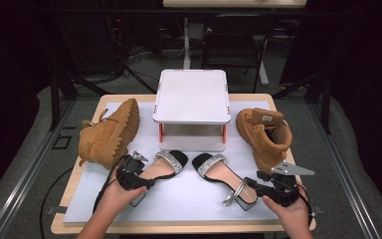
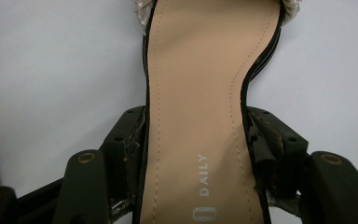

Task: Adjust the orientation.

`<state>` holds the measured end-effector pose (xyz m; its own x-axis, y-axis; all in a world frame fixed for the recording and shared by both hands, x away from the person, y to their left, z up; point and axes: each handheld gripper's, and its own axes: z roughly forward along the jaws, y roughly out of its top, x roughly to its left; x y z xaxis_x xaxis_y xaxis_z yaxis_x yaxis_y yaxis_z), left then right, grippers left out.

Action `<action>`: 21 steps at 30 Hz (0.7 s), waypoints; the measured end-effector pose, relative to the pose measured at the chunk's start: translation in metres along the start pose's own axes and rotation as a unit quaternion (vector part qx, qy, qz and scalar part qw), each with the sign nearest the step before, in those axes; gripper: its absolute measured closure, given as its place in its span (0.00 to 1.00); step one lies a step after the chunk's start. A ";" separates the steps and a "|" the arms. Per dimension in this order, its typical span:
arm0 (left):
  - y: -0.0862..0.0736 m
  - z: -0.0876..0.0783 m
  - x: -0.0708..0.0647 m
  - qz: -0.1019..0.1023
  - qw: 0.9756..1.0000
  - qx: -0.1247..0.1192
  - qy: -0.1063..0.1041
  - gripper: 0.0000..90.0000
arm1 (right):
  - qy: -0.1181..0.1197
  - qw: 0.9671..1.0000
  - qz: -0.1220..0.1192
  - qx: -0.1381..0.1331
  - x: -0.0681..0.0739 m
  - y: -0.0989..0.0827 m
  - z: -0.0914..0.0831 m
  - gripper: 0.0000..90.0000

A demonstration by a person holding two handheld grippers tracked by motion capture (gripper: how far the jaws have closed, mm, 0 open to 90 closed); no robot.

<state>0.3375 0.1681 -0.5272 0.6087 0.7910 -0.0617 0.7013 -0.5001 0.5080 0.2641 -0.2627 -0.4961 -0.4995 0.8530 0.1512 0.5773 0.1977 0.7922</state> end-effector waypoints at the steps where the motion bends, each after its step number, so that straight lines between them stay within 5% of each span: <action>1: 0.000 0.000 0.000 0.000 1.000 0.000 -0.001 0.45 | 0.008 1.000 -0.005 0.018 0.004 0.008 0.008 0.46; 13: 0.001 0.000 0.000 0.001 1.000 0.001 -0.003 0.45 | 0.016 0.995 -0.052 0.086 0.021 0.036 0.040 0.34; 21: 0.001 0.001 0.001 0.007 1.000 0.004 -0.006 0.44 | 0.011 0.983 -0.092 0.160 0.028 0.039 0.063 0.33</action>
<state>0.3389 0.1678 -0.5275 0.6235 0.7792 -0.0643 0.6947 -0.5144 0.5027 0.3133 -0.2009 -0.4987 -0.6259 0.7789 0.0384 0.6476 0.4917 0.5821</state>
